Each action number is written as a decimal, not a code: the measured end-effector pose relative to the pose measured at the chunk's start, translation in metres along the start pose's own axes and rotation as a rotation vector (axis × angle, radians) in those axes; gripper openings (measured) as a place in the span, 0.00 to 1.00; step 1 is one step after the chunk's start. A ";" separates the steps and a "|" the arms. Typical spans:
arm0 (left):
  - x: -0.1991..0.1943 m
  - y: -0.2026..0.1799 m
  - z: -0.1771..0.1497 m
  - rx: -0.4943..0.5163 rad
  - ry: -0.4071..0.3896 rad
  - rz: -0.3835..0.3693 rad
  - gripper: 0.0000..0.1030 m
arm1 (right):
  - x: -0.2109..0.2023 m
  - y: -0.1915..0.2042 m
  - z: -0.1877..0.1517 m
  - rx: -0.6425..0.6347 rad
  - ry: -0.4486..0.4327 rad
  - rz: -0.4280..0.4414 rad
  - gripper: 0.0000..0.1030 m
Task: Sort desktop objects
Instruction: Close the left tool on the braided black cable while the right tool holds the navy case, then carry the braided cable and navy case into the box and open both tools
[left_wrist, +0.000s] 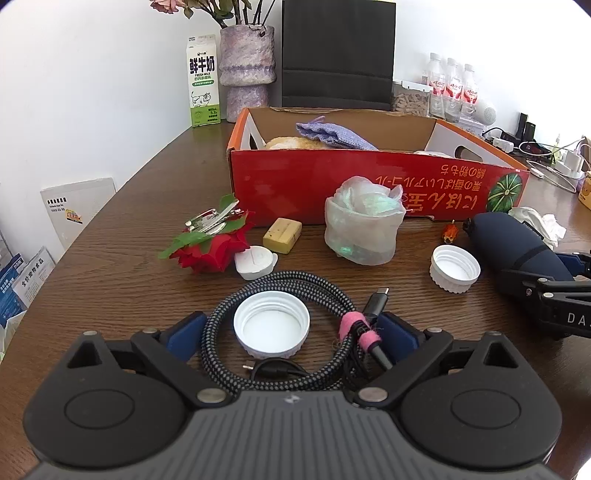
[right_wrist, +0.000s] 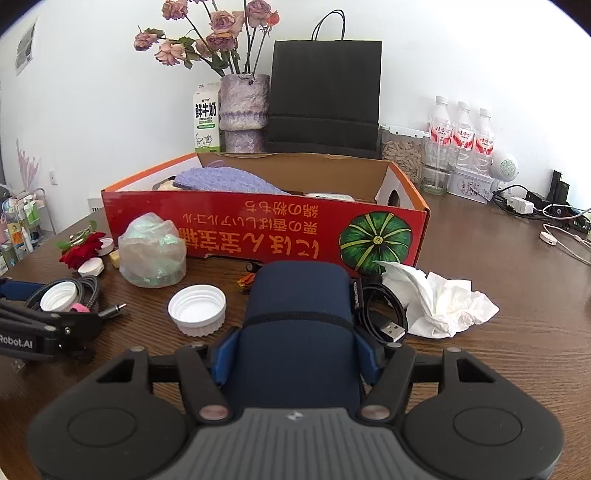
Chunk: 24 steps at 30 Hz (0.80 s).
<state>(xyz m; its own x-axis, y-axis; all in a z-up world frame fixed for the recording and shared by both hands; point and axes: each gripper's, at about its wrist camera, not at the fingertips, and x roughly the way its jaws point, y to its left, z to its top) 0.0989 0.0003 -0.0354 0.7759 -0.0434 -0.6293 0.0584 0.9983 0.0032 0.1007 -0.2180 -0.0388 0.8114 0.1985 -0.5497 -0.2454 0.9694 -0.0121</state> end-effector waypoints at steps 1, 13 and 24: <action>-0.003 0.000 0.000 -0.001 -0.014 0.003 0.92 | -0.001 0.000 0.000 -0.002 -0.004 0.000 0.61; -0.008 -0.003 0.003 0.046 0.002 -0.010 0.94 | -0.003 0.001 -0.001 -0.002 -0.018 0.001 0.61; 0.000 0.002 0.009 0.097 0.124 -0.064 0.94 | -0.003 -0.002 -0.001 0.015 -0.017 0.007 0.61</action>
<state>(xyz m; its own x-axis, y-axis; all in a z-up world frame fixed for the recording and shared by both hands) 0.1050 0.0017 -0.0283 0.6854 -0.0955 -0.7218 0.1704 0.9849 0.0315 0.0980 -0.2203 -0.0384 0.8187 0.2079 -0.5353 -0.2432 0.9700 0.0048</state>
